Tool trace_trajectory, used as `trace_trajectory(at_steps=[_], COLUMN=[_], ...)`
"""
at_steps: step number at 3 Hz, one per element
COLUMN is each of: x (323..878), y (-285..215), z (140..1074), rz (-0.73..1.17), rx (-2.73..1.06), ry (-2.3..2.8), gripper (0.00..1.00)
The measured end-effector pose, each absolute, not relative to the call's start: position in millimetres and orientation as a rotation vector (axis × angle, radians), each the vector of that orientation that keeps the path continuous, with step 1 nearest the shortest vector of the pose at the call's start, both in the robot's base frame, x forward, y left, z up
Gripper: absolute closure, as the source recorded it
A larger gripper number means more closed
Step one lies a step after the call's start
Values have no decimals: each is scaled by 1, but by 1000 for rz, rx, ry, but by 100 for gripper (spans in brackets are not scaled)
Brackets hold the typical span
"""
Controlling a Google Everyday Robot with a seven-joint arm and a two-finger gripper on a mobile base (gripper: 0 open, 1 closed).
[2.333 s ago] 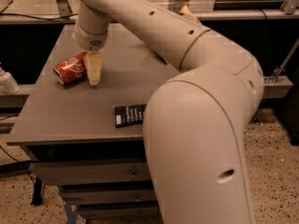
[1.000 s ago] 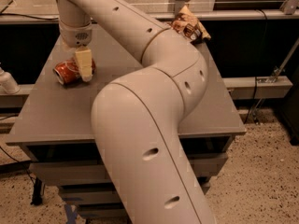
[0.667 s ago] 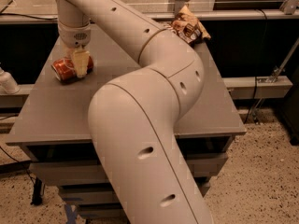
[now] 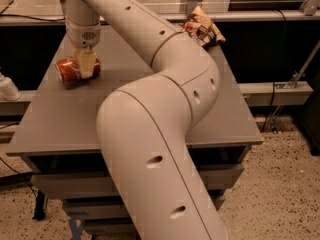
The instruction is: Place coke can upright
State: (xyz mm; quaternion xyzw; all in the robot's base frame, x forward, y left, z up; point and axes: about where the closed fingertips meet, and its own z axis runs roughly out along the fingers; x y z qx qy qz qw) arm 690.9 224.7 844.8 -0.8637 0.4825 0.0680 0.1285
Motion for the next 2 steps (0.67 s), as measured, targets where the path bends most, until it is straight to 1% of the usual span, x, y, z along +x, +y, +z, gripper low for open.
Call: trace_trajectory(at_steps=[1, 2], x=[698, 702], y=[208, 173], z=[874, 908], rz=[302, 460], rx=[-2334, -2070], ry=[1444, 1489], gripper=[100, 100])
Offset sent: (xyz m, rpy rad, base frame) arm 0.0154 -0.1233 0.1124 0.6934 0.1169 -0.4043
